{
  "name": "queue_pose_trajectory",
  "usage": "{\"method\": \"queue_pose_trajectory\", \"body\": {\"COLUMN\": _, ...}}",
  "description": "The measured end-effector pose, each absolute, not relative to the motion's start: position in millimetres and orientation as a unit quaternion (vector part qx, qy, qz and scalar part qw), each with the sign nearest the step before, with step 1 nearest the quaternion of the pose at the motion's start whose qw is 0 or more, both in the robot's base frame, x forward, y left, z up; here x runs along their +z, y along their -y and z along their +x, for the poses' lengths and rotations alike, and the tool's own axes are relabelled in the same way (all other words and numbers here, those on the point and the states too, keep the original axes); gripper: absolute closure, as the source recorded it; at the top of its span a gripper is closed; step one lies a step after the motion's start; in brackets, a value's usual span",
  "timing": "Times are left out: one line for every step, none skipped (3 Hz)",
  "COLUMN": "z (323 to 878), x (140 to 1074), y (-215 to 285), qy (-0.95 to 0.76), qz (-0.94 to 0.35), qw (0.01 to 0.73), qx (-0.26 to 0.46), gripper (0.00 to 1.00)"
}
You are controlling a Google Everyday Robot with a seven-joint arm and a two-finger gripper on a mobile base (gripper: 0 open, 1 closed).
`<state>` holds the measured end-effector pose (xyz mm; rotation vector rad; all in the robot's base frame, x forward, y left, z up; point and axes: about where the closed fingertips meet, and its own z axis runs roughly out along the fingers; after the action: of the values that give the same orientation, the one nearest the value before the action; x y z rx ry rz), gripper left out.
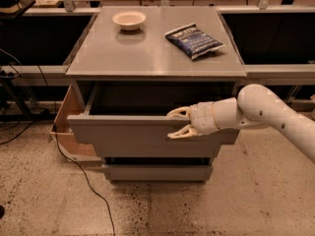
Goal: Close top drawer
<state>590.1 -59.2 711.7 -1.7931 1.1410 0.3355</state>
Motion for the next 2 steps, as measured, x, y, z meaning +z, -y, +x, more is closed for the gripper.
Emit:
{"method": "queue_pose_trajectory", "body": {"z": 589, "x": 701, "y": 69, "qy": -0.467, "qz": -0.728, "qw": 0.483, "qx": 0.136, "gripper": 0.83}}
{"method": "queue_pose_trajectory", "body": {"z": 588, "x": 696, "y": 79, "qy": -0.457, "qz": -0.718, "qw": 0.509, "qx": 0.132, "gripper": 1.00}}
